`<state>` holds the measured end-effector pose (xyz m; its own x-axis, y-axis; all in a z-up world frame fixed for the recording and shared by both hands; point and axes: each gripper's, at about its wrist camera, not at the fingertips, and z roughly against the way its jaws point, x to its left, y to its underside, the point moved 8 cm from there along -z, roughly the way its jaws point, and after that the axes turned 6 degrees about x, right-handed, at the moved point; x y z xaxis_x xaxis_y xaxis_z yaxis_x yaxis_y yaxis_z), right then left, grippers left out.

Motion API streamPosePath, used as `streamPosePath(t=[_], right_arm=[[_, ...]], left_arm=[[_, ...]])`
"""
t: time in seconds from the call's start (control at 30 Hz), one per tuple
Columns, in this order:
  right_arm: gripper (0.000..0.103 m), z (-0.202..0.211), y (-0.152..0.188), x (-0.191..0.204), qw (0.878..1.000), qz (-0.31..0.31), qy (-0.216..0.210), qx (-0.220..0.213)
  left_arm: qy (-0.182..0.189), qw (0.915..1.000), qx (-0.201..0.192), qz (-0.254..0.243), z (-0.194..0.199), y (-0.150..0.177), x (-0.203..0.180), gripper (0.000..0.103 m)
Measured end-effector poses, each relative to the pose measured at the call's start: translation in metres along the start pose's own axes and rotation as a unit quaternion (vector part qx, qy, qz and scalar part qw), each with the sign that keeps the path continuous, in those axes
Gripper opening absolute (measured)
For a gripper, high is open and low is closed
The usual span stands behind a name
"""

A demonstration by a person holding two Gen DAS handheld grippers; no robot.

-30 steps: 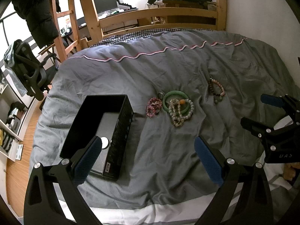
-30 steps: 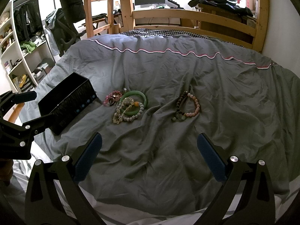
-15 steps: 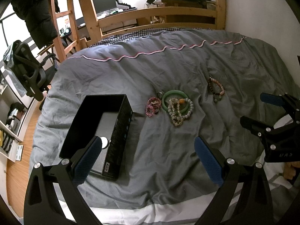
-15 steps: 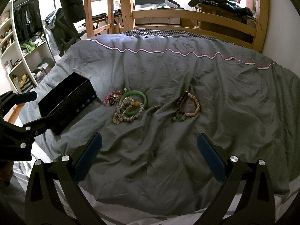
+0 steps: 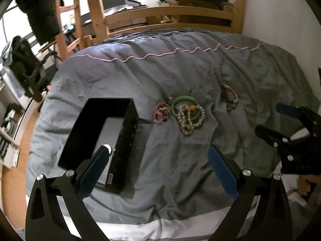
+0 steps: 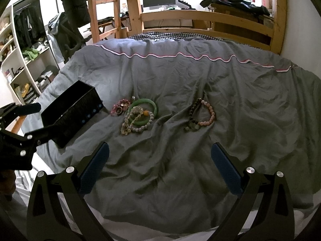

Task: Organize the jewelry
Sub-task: 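Grasp the white bead strand with the left tool while the right tool grasps the dark bead bracelet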

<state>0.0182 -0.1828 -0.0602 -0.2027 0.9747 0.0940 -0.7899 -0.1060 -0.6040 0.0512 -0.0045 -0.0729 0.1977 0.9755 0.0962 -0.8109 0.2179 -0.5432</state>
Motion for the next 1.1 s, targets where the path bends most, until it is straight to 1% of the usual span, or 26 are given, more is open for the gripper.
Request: streamPosePath(t=[0.07,0.23,0.27,0.3,0.33,0.37,0.4,0.43,0.53,0.67,0.73,0.77,0.9,1.0,1.1], right_arm=[[0.1,-0.003,-0.003,-0.001,1.0,0.003,0.0,-0.004],[0.1,-0.008,-0.014,-0.002,1.0,0.014,0.0,-0.021],[0.098,-0.009,-0.017,-0.003,1.0,0.015,0.0,-0.024],[0.096,-0.011,-0.019,-0.004,1.0,0.017,0.0,-0.024],[0.088,-0.015,-0.02,-0.006,1.0,0.017,0.002,-0.021],[0.076,-0.018,-0.021,-0.007,1.0,0.017,0.003,-0.017],[0.072,-0.024,-0.022,-0.01,1.0,0.017,0.006,-0.009],[0.069,-0.028,-0.023,-0.012,1.0,0.016,0.009,-0.005],[0.061,-0.04,-0.028,-0.02,1.0,0.01,0.01,0.005],[0.061,-0.055,-0.038,-0.033,1.0,-0.008,0.001,0.013],[0.057,-0.068,-0.042,-0.039,1.0,-0.017,-0.006,0.023],[0.054,-0.077,-0.043,-0.042,0.999,-0.019,-0.007,0.03],[0.048,-0.109,-0.044,-0.05,0.998,-0.025,-0.01,0.055],[0.045,-0.127,-0.045,-0.058,0.997,-0.031,-0.004,0.065],[0.039,-0.145,-0.046,-0.065,0.997,-0.034,0.002,0.075]], left_arm=[[-0.001,0.9999,-0.01,-0.011,0.0,-0.002,-0.006,0.097],[0.04,0.998,-0.035,-0.034,-0.006,-0.009,-0.028,0.096],[0.044,0.9977,-0.038,-0.035,-0.007,-0.012,-0.032,0.095],[0.048,0.9975,-0.037,-0.036,-0.009,-0.014,-0.035,0.09],[0.059,0.997,-0.03,-0.04,-0.014,-0.015,-0.04,0.081],[0.065,0.9967,-0.024,-0.042,-0.018,-0.017,-0.043,0.076],[0.074,0.9963,-0.016,-0.041,-0.025,-0.018,-0.046,0.068],[0.076,0.9962,-0.011,-0.04,-0.03,-0.019,-0.047,0.063],[0.091,0.9951,0.009,-0.039,-0.051,-0.021,-0.054,0.062],[0.101,0.9932,0.026,-0.052,-0.077,-0.024,-0.066,0.062],[0.101,0.9929,0.031,-0.054,-0.087,-0.025,-0.07,0.062],[0.107,0.9919,0.037,-0.057,-0.094,-0.026,-0.073,0.062],[0.116,0.9905,0.048,-0.057,-0.114,-0.03,-0.075,0.062],[0.126,0.9888,0.06,-0.052,-0.132,-0.032,-0.074,0.062],[0.131,0.9879,0.068,-0.047,-0.146,-0.032,-0.072,0.061]])
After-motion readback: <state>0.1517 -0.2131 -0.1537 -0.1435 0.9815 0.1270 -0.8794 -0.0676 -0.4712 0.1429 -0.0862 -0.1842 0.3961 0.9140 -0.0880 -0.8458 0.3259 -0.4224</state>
